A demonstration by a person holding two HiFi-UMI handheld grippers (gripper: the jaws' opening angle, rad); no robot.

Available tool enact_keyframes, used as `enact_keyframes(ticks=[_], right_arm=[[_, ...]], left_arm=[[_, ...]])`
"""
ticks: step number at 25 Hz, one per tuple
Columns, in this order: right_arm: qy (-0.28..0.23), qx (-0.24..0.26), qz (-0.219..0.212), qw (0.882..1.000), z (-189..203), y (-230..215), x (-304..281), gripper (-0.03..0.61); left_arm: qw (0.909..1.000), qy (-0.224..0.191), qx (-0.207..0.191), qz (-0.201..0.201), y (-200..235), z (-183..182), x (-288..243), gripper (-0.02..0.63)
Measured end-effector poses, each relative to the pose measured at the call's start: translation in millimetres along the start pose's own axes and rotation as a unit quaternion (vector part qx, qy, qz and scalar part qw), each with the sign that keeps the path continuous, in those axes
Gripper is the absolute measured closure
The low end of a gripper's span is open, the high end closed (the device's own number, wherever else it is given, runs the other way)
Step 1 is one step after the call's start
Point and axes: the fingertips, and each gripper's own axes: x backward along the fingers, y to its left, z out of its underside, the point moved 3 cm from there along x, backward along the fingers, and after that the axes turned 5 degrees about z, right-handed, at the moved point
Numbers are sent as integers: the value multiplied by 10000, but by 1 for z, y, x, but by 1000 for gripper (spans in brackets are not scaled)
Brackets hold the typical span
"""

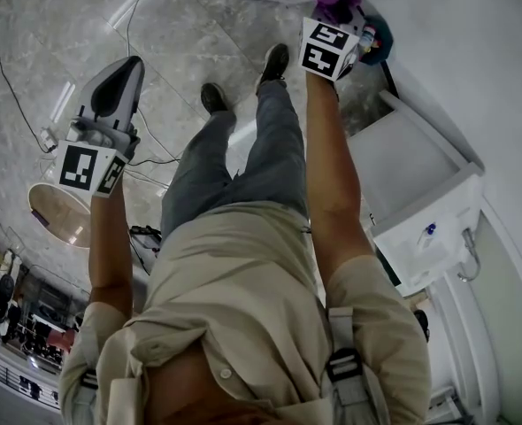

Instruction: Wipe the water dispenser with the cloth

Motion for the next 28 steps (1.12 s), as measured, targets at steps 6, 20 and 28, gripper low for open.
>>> enact_keyframes(ticks=[6, 20, 28], right_arm=[[-68, 24, -421, 9991, -11, 58, -2, 526], [-93, 547, -1536, 9866, -22, 166, -11, 526], [33, 496, -1296, 9903, -5, 124, -21, 526]], left_arm=[[9999, -8, 108, -93, 6, 12, 9, 592], [9996, 21, 231, -171, 7, 31, 14, 592], [9998, 47, 168, -103, 2, 27, 2, 592]])
